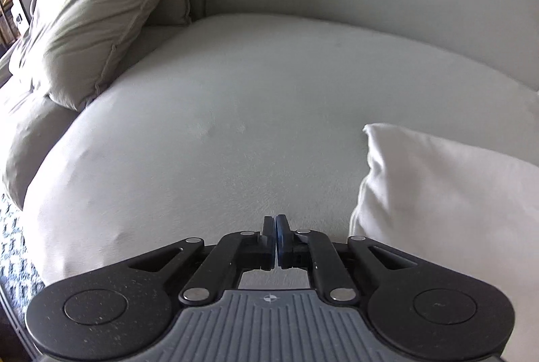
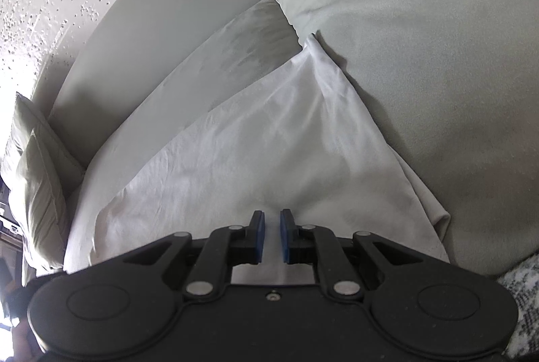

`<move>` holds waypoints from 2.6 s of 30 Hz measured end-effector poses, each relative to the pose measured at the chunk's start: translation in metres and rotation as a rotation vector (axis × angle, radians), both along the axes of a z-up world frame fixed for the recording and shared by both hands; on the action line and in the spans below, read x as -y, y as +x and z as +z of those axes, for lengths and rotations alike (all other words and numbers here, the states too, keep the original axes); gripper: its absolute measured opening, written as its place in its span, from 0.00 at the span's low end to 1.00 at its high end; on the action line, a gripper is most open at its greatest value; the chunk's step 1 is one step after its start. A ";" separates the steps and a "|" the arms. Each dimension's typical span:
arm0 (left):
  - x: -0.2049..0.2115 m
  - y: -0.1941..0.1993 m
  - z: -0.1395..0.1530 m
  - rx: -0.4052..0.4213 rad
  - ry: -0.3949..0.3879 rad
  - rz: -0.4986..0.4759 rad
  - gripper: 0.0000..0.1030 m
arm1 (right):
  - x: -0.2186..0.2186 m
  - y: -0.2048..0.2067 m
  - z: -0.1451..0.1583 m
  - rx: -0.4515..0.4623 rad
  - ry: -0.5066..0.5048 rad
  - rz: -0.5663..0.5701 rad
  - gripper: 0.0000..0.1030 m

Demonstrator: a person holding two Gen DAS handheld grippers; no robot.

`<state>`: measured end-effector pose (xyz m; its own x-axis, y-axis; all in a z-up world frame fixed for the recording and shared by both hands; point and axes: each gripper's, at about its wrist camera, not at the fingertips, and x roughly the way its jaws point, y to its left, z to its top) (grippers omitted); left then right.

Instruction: Fold clothes

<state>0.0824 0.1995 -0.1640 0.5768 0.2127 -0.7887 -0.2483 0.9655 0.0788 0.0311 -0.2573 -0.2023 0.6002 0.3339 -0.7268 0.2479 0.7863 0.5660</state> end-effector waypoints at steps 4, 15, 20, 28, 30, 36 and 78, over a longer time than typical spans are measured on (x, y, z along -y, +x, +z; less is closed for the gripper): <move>0.017 -0.034 0.014 0.069 -0.068 -0.096 0.07 | 0.015 -0.008 0.008 0.017 -0.003 -0.041 0.14; 0.053 -0.033 -0.013 -0.108 0.008 -0.129 0.10 | 0.020 -0.010 0.003 -0.136 -0.279 -0.054 0.00; 0.041 -0.068 0.006 -0.064 -0.010 -0.150 0.09 | 0.021 -0.033 0.024 -0.104 -0.345 -0.084 0.06; 0.088 -0.083 0.022 0.098 -0.103 -0.323 0.10 | -0.018 -0.028 0.036 0.038 -0.173 0.065 0.10; 0.109 -0.073 0.016 0.094 -0.117 -0.358 0.10 | -0.039 -0.015 0.033 0.050 -0.171 0.134 0.11; 0.136 -0.068 -0.018 -0.031 -0.129 -0.397 0.11 | -0.064 -0.009 0.015 0.004 -0.240 0.238 0.02; 0.103 -0.128 0.019 0.112 -0.178 -0.291 0.17 | 0.033 -0.089 -0.075 0.170 0.584 -0.464 0.39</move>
